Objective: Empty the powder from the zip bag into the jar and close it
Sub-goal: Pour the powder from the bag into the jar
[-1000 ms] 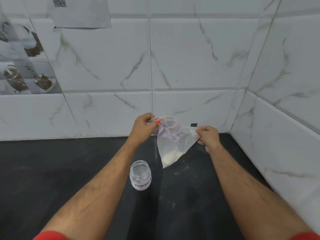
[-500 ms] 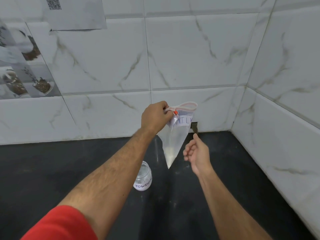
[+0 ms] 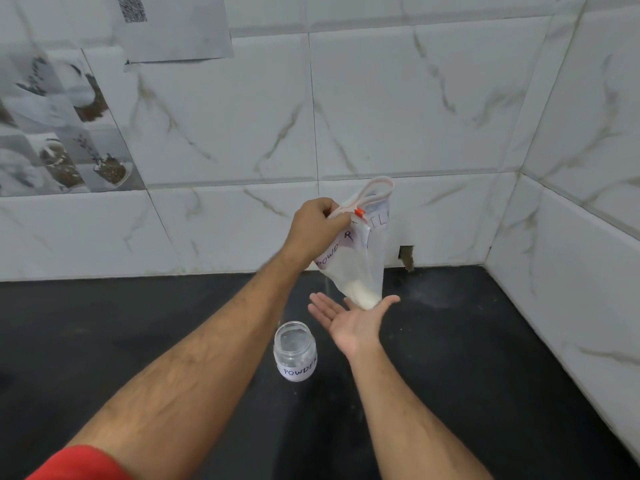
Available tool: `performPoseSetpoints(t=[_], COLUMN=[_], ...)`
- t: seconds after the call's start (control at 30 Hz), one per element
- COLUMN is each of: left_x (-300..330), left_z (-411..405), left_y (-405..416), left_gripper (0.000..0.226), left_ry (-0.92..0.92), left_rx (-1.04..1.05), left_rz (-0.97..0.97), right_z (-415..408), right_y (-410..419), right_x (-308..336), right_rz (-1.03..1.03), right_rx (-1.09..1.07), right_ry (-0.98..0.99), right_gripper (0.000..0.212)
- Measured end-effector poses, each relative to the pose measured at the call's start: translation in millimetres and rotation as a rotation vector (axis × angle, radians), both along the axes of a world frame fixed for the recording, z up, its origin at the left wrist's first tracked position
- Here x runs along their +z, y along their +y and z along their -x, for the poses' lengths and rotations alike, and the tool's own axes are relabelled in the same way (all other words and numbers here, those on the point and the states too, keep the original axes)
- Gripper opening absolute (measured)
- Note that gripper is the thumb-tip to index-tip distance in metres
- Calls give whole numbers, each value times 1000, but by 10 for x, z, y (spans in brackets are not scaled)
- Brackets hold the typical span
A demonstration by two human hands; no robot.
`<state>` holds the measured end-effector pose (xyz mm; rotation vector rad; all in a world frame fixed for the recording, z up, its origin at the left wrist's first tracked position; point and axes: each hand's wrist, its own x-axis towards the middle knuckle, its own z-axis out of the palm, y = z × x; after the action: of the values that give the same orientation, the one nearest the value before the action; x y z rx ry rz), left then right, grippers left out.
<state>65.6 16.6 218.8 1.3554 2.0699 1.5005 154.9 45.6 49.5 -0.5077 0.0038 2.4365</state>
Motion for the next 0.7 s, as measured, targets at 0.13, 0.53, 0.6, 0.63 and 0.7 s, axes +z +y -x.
performPoseSetpoints(t=[0.13, 0.53, 0.6, 0.63, 0.7], left_x=[-219, -932, -1041, -1096, -1198], left_z=[223, 691, 742, 767, 800], left_y=[-284, -783, -820, -832, -847], left_gripper=[23, 31, 31, 30, 24], left_ry=[-193, -350, -386, -404, -435], left_rx=[-84, 0, -12, -23, -48], left_rz=[-3, 29, 54, 80, 149], right_z=[35, -114, -171, -200, -252], right_y=[104, 467, 505, 522, 555], right_x=[40, 252, 265, 268, 277], right_rz=[-82, -352, -398, -421, -459], right_rx=[-161, -258, -252, -251, -255], right_ry=[80, -317, -388, -418, -470], right_gripper=[105, 37, 31, 30, 37])
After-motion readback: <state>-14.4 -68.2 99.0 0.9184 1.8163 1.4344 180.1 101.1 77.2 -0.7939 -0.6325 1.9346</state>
